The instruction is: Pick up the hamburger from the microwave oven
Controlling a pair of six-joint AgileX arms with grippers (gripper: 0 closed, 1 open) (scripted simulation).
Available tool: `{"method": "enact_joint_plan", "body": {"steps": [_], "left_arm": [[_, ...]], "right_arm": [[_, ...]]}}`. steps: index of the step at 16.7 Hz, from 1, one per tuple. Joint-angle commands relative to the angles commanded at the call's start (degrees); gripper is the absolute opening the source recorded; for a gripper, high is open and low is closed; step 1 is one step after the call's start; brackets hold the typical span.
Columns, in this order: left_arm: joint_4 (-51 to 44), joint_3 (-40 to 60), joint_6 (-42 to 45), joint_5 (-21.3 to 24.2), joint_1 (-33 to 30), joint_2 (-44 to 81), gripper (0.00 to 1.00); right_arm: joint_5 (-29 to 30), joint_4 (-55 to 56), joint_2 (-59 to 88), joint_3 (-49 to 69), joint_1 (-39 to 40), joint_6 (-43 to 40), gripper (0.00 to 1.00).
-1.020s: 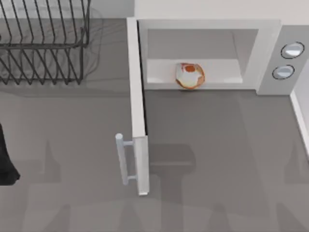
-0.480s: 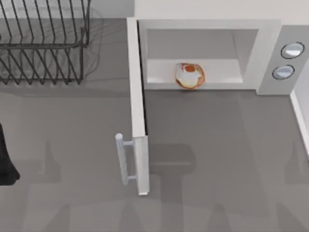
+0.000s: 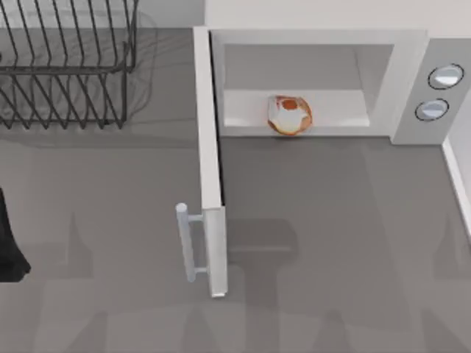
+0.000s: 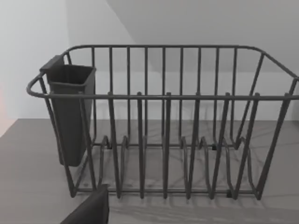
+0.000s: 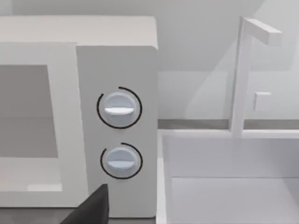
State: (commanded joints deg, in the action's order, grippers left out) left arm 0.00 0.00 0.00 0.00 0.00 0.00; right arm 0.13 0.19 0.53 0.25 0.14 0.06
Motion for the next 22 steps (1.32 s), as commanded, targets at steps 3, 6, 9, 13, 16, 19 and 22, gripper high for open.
{"method": "enact_joint_plan", "body": {"steps": [3,6,9,13,16,19,22], "left_arm": [[0.0,0.0,0.0,0.0,0.0,0.0,1.00],[0.0,0.0,0.0,0.0,0.0,0.0,1.00],[0.0,0.0,0.0,0.0,0.0,0.0,1.00],[0.0,0.0,0.0,0.0,0.0,0.0,1.00],[0.0,0.0,0.0,0.0,0.0,0.0,1.00],[0.0,0.0,0.0,0.0,0.0,0.0,1.00],[0.0,0.0,0.0,0.0,0.0,0.0,1.00]], "right_arm": [[1.2,1.7,4.9,2.3,1.3,0.5,1.00],[3.7,5.2,14.7,6.9,3.8,1.6,1.00],[7.1,9.9,28.0,13.2,7.2,3.1,1.00],[12.5,17.6,49.7,23.4,12.8,5.4,1.00],[17.1,24.0,67.7,31.9,17.4,7.4,1.00],[21.6,30.4,85.8,40.4,22.0,9.4,1.00],[26.0,36.6,103.2,48.6,26.5,11.3,1.00]]}}
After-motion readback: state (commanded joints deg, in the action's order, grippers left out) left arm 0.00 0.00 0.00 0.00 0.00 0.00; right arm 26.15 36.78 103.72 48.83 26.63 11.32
